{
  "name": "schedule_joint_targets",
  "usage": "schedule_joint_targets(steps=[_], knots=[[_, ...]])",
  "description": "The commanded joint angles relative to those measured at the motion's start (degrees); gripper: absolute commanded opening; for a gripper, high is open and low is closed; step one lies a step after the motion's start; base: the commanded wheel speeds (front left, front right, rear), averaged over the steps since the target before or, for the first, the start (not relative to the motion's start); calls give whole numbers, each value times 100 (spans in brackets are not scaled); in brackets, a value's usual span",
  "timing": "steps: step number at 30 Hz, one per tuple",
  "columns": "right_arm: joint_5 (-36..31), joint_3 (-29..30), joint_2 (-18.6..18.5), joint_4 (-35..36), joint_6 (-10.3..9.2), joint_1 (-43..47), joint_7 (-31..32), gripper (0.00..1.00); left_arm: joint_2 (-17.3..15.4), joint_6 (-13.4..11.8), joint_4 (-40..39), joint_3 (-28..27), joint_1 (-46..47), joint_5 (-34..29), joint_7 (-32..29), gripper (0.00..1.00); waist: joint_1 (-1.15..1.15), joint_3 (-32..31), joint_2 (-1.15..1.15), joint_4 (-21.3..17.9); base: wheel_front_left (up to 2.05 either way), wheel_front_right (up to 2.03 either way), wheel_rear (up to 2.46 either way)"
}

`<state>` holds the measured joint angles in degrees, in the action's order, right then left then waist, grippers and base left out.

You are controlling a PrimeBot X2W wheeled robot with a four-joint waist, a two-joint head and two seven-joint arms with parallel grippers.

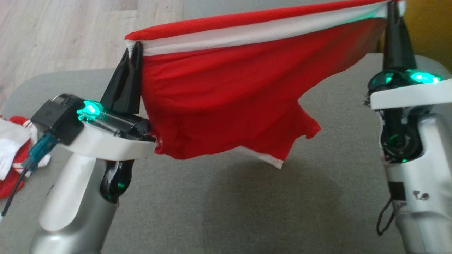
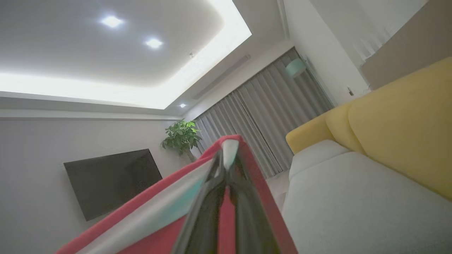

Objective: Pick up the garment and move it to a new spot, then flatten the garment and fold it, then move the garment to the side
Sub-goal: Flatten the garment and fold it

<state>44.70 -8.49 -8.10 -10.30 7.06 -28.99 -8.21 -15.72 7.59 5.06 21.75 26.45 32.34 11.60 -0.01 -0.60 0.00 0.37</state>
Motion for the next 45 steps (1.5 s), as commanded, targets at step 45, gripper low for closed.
schedule_joint_targets(steps=[45], knots=[[1556,-981,-611,-1293,43,1324,-678,0,1006,-11,1359,-393,-1480,689,340,0,1,1047,0,-794,0,0,0]])
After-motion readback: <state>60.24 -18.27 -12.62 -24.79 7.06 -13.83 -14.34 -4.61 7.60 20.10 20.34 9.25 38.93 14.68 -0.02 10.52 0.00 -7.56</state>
